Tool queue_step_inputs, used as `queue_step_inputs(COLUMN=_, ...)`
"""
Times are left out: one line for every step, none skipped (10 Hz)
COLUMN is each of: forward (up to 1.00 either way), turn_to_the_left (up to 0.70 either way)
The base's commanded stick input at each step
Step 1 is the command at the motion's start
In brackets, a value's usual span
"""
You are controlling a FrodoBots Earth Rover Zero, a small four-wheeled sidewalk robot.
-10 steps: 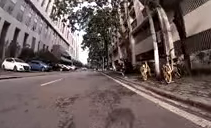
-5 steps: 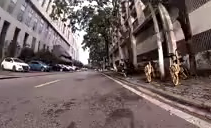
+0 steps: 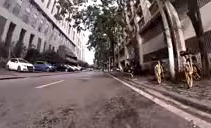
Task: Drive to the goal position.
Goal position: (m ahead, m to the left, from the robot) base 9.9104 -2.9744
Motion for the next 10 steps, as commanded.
queue_step_inputs(forward=0.7, turn_to_the_left=0.0)
queue_step_inputs(forward=0.7, turn_to_the_left=0.0)
queue_step_inputs(forward=0.7, turn_to_the_left=0.0)
queue_step_inputs(forward=0.7, turn_to_the_left=0.0)
queue_step_inputs(forward=0.7, turn_to_the_left=0.0)
queue_step_inputs(forward=0.7, turn_to_the_left=0.0)
queue_step_inputs(forward=0.7, turn_to_the_left=0.0)
queue_step_inputs(forward=0.7, turn_to_the_left=0.0)
queue_step_inputs(forward=0.7, turn_to_the_left=0.0)
queue_step_inputs(forward=0.7, turn_to_the_left=0.0)
